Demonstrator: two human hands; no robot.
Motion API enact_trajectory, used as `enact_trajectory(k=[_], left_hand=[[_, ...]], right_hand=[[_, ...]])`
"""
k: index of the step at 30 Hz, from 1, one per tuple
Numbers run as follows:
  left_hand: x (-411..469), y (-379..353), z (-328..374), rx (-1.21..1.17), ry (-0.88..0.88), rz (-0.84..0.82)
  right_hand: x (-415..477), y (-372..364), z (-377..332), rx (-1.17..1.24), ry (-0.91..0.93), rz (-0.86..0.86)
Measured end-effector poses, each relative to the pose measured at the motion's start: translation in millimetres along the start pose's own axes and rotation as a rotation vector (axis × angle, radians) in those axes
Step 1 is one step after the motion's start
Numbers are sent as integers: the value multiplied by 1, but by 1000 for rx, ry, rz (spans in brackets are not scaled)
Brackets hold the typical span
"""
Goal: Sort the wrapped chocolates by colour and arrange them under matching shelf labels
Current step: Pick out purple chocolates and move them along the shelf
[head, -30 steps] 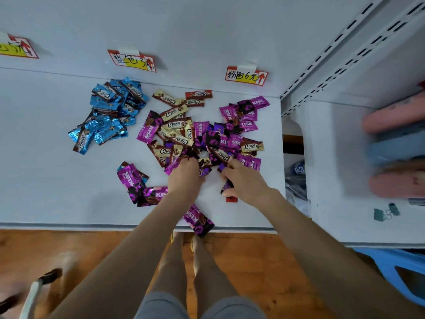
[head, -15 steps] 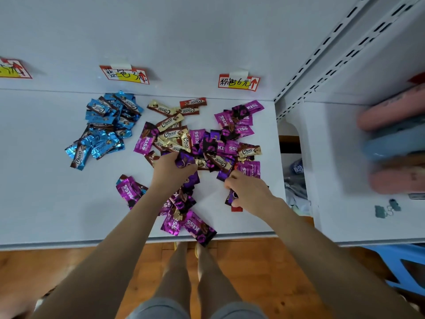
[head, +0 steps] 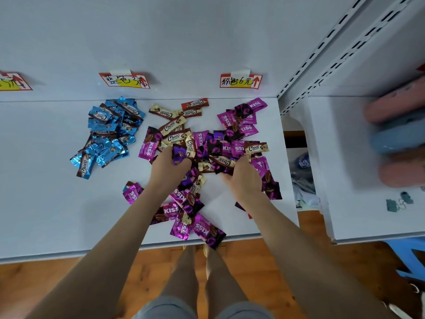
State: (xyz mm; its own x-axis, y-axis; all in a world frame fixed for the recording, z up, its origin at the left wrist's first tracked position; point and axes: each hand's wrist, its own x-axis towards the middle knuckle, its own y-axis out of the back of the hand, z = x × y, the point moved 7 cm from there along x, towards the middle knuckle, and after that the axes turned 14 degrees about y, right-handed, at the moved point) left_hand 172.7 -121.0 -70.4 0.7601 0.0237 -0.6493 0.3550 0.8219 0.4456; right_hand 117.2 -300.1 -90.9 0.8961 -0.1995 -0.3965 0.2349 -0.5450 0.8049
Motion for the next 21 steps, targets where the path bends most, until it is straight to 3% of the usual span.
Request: enact_trajectory(k=[4, 10, 14, 17, 21], left_hand=[[7, 3, 14, 108, -63, 33], [35, -15, 61, 314, -195, 57], [55, -42, 84, 524, -195, 36], [63, -59, 91, 751, -156, 30], [69, -70, 95, 755, -132, -29]], right_hand=[[-4, 0, 7, 183, -42, 48], [-29, 15, 14, 411, 38, 14], [-61, 26, 43, 598, -72, 112], [-79, 24, 60, 589, -168, 150], [-89, 18, 64, 585, -211, 186]])
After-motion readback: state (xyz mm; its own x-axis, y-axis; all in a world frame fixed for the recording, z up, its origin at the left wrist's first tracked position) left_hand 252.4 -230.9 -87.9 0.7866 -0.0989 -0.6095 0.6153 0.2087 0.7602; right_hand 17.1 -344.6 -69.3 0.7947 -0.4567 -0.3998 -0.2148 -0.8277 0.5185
